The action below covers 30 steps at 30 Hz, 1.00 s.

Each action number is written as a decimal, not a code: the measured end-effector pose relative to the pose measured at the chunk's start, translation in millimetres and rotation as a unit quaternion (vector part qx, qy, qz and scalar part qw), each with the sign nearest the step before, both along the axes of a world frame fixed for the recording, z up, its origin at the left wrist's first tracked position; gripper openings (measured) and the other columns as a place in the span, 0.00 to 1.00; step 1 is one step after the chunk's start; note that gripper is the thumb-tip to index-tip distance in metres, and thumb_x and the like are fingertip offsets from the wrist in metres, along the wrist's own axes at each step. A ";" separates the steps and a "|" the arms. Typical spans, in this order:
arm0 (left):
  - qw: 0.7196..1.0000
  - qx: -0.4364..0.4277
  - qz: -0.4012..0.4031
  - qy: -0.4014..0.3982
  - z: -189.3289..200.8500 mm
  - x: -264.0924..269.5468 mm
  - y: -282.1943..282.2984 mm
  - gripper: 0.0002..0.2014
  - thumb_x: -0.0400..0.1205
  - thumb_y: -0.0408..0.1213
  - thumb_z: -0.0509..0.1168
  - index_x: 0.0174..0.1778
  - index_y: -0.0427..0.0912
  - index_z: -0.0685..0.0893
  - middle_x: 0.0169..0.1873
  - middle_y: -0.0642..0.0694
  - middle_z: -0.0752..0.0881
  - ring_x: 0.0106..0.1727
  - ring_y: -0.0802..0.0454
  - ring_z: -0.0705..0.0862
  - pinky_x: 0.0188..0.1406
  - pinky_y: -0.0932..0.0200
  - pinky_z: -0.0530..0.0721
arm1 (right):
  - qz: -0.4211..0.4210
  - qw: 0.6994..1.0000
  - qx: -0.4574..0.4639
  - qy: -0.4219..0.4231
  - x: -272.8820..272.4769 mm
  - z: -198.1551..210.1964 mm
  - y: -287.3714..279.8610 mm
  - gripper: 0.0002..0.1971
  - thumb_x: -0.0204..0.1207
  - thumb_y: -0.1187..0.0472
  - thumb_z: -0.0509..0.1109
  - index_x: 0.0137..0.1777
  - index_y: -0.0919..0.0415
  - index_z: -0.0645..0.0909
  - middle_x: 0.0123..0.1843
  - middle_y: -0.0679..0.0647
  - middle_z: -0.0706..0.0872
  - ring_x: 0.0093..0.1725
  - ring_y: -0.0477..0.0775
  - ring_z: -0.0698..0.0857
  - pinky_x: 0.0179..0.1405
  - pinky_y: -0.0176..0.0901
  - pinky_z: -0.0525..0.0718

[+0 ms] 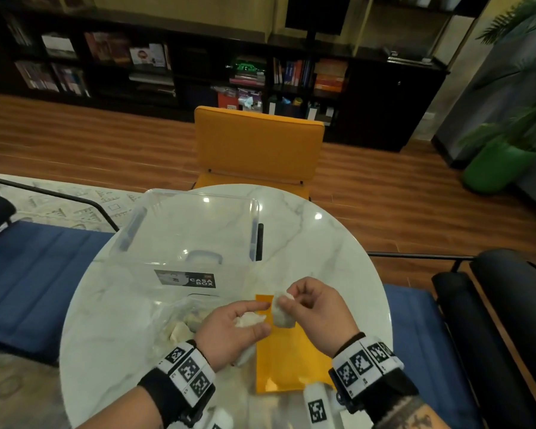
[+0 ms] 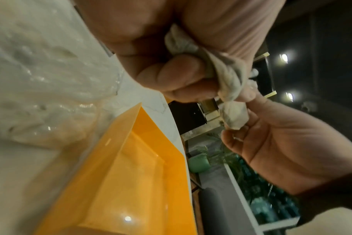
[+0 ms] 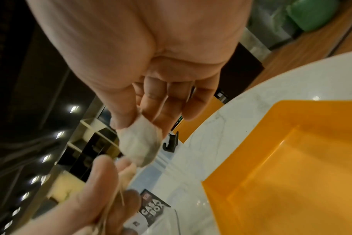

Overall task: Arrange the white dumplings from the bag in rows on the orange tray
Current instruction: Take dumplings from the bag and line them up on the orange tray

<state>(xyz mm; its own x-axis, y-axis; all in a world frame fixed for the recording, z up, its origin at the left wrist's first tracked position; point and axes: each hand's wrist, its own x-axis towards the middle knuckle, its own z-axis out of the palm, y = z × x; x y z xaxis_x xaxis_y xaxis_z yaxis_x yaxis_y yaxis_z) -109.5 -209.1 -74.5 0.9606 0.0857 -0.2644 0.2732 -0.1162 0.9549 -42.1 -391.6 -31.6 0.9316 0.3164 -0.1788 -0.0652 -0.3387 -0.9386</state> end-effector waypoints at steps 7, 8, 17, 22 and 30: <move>0.996 0.071 -0.013 0.050 -15.4 4.2 -1.1 0.11 0.62 0.58 0.78 0.37 0.62 0.90 0.34 0.54 0.91 0.35 0.64 0.86 0.40 0.65 0.83 | 0.056 0.997 0.008 0.057 -8.9 -40.1 -6.6 0.07 0.72 0.62 0.80 0.47 0.56 0.85 0.42 0.56 0.91 0.45 0.54 0.90 0.50 0.50 0.88; 0.995 0.083 -0.014 0.059 -18.8 4.9 -0.5 0.08 0.65 0.55 0.80 0.36 0.63 0.90 0.34 0.56 0.91 0.35 0.65 0.86 0.39 0.66 0.83 | 0.065 0.996 -0.002 0.064 -8.5 -47.1 -7.1 0.05 0.73 0.64 0.79 0.46 0.57 0.85 0.41 0.53 0.91 0.44 0.52 0.90 0.51 0.49 0.88; 0.945 0.294 -0.006 0.145 -55.4 27.6 2.1 0.18 0.76 0.57 0.70 0.61 0.59 0.86 0.56 0.57 0.87 0.58 0.56 0.84 0.58 0.63 0.79 | -0.007 0.981 -0.165 0.102 22.7 -118.7 9.0 0.04 0.74 0.60 0.77 0.43 0.50 0.85 0.41 0.46 0.91 0.45 0.47 0.89 0.54 0.48 0.88; 0.940 0.299 -0.018 0.163 -67.4 38.2 -1.2 0.18 0.76 0.57 0.69 0.61 0.61 0.86 0.59 0.55 0.88 0.59 0.56 0.84 0.58 0.63 0.80 | -0.005 0.968 -0.210 0.139 43.7 -133.8 25.6 0.06 0.73 0.56 0.79 0.41 0.53 0.84 0.38 0.45 0.87 0.37 0.44 0.83 0.36 0.34 0.78; 0.941 0.293 -0.026 0.170 -60.1 33.6 -3.9 0.16 0.76 0.58 0.68 0.60 0.66 0.86 0.57 0.55 0.89 0.54 0.58 0.85 0.50 0.65 0.81 | -0.082 0.954 -0.224 0.180 48.0 -141.8 36.3 0.07 0.71 0.53 0.80 0.47 0.51 0.89 0.46 0.45 0.91 0.46 0.47 0.87 0.49 0.41 0.83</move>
<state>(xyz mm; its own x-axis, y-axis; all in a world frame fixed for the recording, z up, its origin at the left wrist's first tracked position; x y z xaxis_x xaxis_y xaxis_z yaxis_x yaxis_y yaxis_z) -76.0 -213.1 -134.5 0.8365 0.2667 -0.4787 0.5297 -0.6172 0.5818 5.8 -355.3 -173.5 0.8142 -0.0118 -0.5804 -0.4433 -0.6582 -0.6085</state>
